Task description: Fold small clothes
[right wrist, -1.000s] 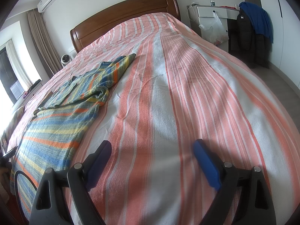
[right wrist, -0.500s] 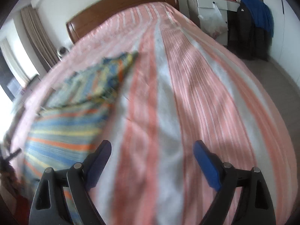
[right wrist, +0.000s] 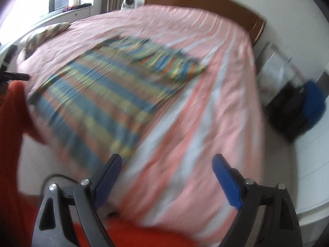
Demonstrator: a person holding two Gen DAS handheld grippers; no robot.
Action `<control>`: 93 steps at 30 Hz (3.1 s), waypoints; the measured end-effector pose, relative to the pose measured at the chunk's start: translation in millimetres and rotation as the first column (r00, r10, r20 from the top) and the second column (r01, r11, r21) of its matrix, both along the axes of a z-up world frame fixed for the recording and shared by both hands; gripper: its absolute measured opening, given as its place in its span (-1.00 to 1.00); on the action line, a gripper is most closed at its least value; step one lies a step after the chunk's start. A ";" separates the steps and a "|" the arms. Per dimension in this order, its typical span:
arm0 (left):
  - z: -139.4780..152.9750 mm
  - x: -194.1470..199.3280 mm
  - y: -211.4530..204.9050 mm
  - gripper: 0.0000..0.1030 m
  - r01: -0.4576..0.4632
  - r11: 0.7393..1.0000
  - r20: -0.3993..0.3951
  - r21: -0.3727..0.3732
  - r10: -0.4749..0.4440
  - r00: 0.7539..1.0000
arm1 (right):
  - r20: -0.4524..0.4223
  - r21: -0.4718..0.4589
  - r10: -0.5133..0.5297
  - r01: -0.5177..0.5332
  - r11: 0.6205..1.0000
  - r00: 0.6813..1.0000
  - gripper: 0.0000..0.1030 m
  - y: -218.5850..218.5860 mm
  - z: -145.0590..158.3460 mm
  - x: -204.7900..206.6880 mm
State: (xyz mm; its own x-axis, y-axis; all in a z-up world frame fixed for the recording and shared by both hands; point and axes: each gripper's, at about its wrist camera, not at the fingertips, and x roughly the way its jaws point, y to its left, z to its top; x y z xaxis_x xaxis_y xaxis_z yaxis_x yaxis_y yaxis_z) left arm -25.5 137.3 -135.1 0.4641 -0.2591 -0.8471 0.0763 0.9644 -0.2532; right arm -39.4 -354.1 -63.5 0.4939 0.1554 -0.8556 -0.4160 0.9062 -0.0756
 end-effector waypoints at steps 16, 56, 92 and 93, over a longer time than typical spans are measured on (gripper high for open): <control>-26.6 7.8 -41.2 -0.94 0.097 0.995 -0.158 -0.026 -0.100 0.982 | -0.376 0.347 -0.150 0.289 0.892 0.914 -0.90 8.0 -93.1 5.6; -0.5 240.5 -39.4 0.24 -0.116 0.934 0.052 0.338 0.105 0.993 | -0.163 0.192 -0.129 0.160 0.968 0.978 -0.21 11.6 -83.4 239.2; -19.5 208.4 -341.2 0.62 0.445 0.823 0.157 0.353 -0.521 0.839 | -0.082 0.453 -0.214 0.228 0.862 0.973 0.23 -47.1 -43.5 238.8; -23.1 211.6 -354.3 0.62 0.452 0.806 0.170 0.382 -0.543 0.823 | -0.122 0.477 -0.196 0.231 0.848 0.973 0.23 -49.3 -49.7 254.0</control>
State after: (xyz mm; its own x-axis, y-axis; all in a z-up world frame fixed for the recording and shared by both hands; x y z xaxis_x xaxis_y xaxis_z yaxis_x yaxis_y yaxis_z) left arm 186.1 -217.0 -158.1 0.5562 -0.2591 -0.7896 0.5863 0.7957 0.1519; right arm 214.5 -403.3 -113.2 0.5077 0.4565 -0.7307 -0.1966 0.8871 0.4177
